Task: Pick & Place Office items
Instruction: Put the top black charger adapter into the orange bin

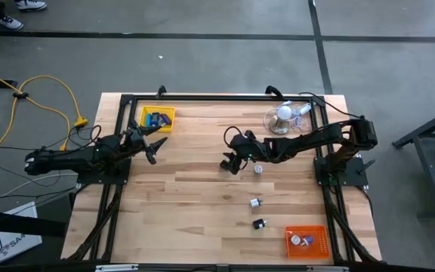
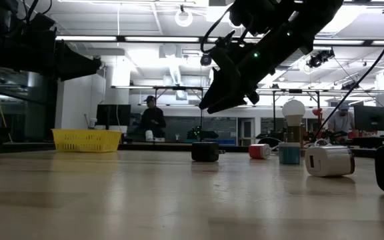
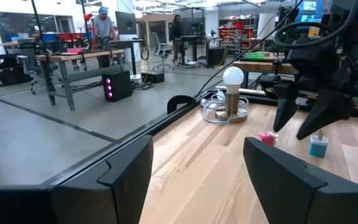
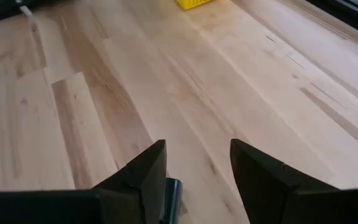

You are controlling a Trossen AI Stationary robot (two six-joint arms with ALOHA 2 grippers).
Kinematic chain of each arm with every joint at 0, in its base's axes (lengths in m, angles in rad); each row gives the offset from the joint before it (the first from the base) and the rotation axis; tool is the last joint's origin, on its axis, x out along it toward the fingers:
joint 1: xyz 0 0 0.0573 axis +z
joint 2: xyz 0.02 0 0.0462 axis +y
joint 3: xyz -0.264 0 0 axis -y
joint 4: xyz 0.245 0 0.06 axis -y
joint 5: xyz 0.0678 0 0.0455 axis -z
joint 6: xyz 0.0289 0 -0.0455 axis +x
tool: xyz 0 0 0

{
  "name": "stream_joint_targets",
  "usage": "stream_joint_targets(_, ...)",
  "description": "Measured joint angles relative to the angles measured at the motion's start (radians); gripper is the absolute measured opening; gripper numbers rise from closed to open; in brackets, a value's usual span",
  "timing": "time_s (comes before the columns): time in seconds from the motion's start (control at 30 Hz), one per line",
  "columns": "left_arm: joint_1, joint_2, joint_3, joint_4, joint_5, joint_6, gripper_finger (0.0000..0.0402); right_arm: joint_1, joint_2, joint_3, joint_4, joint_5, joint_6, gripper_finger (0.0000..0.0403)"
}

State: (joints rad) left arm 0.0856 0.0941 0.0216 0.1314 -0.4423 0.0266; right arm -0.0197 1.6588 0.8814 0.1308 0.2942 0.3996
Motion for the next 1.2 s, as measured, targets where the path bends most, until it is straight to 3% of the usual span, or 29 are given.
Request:
stream_joint_targets(0.3, 0.0, 0.0, 0.0, 0.0, 0.001, 0.0, 0.0243, 0.058, 0.077, 0.023, 0.022, 0.049, 0.014, 0.0165)
stream_joint_targets(0.4, 0.0, 0.0, 0.0, 0.001, 0.001, 0.0, 0.0243, 0.08, 0.095, 0.066, -0.093, 0.058, 0.046, 0.0165)
stream_joint_targets(0.7, 0.0, 0.0, 0.0, 0.007, 0.001, 0.0, 0.0243, 0.16, 0.212, 0.368, -0.464, 0.179, 0.109, 0.0165)
stream_joint_targets(0.93, 0.0, 0.0, 0.0, 0.006, 0.001, 0.001, 0.0243, 0.117, 0.266, 0.484, -0.677, 0.032, 0.319, 0.0165)
stream_joint_targets(1.2, 0.0, 0.0, 0.0, 0.006, 0.001, 0.0, 0.0243, 0.096, 0.264, 0.483, -0.682, 0.006, 0.257, 0.0165)
